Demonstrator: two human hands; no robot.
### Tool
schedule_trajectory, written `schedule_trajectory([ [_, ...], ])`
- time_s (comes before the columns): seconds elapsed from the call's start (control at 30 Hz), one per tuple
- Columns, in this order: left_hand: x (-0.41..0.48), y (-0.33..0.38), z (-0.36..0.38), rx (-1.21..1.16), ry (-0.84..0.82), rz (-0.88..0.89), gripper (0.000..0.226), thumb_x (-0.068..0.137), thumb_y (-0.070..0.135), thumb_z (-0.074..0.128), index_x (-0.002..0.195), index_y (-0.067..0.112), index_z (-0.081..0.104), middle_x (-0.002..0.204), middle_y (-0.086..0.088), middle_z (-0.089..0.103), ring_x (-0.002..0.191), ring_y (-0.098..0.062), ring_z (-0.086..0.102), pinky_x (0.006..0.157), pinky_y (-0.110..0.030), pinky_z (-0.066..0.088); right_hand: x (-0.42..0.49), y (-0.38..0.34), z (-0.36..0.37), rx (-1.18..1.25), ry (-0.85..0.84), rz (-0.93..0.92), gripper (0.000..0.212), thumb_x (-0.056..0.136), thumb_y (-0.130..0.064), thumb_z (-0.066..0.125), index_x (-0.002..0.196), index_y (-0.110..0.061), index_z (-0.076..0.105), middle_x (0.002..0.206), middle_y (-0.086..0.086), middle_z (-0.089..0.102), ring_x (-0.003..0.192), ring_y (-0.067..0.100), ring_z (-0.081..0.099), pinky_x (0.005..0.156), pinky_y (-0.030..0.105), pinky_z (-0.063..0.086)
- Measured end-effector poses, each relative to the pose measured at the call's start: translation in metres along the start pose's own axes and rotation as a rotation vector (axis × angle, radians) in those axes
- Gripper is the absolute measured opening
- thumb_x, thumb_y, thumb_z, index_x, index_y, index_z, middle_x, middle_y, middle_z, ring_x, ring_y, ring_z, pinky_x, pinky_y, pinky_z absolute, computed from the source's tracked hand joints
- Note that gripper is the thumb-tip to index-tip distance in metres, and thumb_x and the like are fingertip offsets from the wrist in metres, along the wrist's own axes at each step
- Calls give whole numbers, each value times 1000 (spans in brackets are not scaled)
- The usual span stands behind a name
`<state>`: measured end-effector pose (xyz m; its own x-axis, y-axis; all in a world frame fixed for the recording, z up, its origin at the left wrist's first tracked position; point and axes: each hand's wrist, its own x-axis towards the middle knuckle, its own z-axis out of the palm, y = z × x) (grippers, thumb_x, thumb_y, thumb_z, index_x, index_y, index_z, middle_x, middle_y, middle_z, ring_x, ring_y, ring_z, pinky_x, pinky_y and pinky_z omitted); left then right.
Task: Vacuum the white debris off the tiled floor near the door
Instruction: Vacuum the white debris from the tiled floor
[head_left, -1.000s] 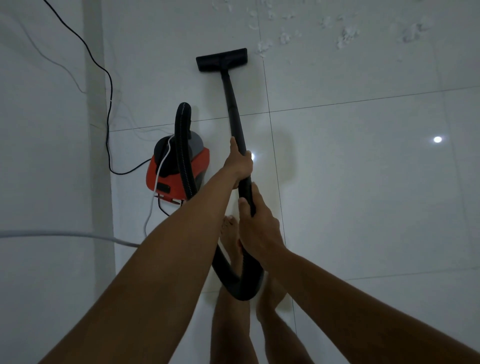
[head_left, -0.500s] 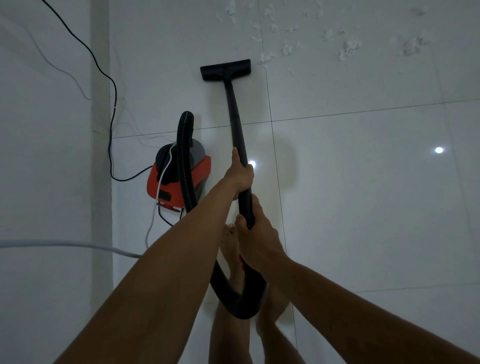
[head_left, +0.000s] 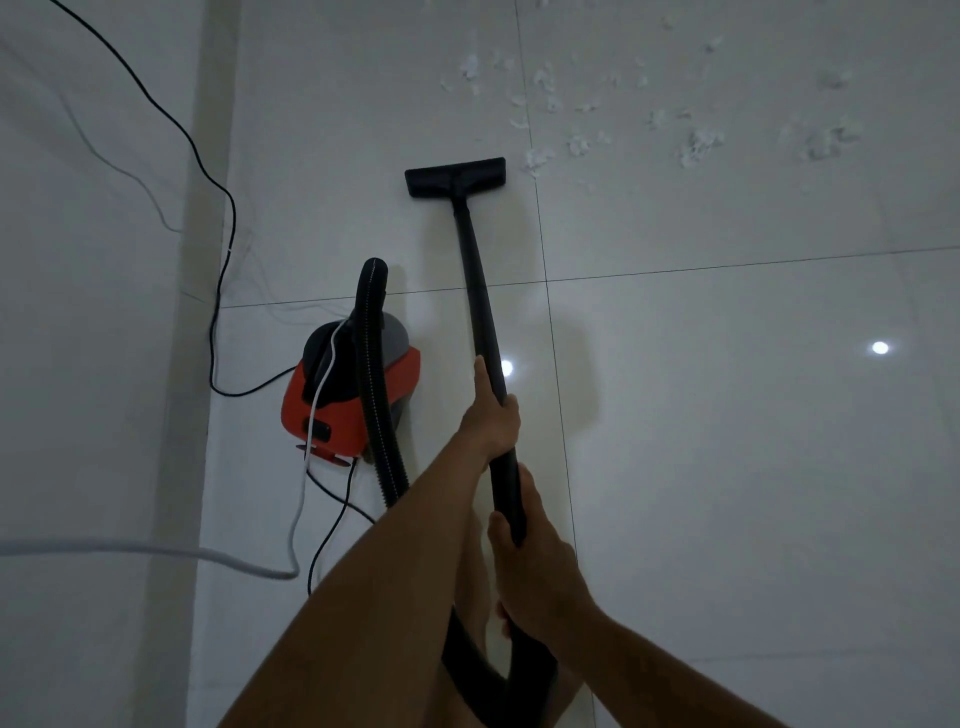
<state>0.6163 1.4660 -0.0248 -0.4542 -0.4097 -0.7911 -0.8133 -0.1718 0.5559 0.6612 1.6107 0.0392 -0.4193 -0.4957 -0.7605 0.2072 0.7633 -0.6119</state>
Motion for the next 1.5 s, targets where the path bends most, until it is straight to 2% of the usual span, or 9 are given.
schedule_trajectory([
  [0.2,5,9,-5,-14,6,7,71,110,26,33,156,37,-19,150,-13,43,75,-10,51,79,-31,44,7,-7,-6,56,-20,-6,63,108,-41,42,159,-51,7,86,-3,65,57,10,63,59,36,62],
  [0.3,10,15,-8,-23,4,0,72,110,25,34,156,37,-20,152,-13,41,75,-9,50,81,-31,44,10,-11,-13,57,-27,-43,61,110,-34,39,161,-47,9,84,-4,64,48,3,60,43,17,48],
  [0.37,14,22,-9,-23,-4,-3,72,110,24,34,156,36,-20,154,-13,39,74,-7,47,84,-30,43,13,-16,-19,60,-25,-66,59,111,-31,39,161,-46,11,81,-3,63,40,-2,56,40,13,43],
  [0.57,37,42,-19,-45,7,-10,72,110,26,34,156,37,-20,159,-12,33,90,-16,50,85,-32,44,42,-33,-29,57,-18,-15,62,110,-34,41,162,-46,9,81,0,65,45,3,55,41,15,44],
  [0.73,63,49,-32,-29,15,2,74,109,23,35,156,37,-20,155,-12,38,79,-14,52,85,-35,47,72,-42,-25,55,-26,11,61,110,-35,40,159,-51,8,86,2,69,51,11,61,43,21,50],
  [0.9,76,44,-32,-5,25,-1,74,108,24,35,156,38,-21,151,-13,42,77,-15,54,82,-35,47,85,-41,-19,32,-30,56,63,110,-37,40,160,-52,4,86,-8,63,58,16,67,43,22,51],
  [1.1,79,42,-37,-6,27,7,74,109,23,35,156,39,-20,157,-12,35,77,-12,50,84,-33,44,87,-39,-15,41,-35,63,63,110,-38,39,159,-53,2,84,8,68,49,14,61,42,23,50],
  [1.27,76,53,-42,0,19,3,75,108,23,35,155,39,-21,155,-14,37,77,-13,50,84,-33,44,87,-48,-22,42,-43,20,61,109,-36,38,158,-52,7,82,7,67,48,12,60,44,23,51],
  [1.5,84,57,-36,-12,27,-3,75,109,23,36,155,39,-21,158,-14,33,99,-23,53,90,-36,47,97,-46,-31,10,-48,10,61,109,-35,38,159,-51,7,83,4,68,51,9,61,49,25,53],
])
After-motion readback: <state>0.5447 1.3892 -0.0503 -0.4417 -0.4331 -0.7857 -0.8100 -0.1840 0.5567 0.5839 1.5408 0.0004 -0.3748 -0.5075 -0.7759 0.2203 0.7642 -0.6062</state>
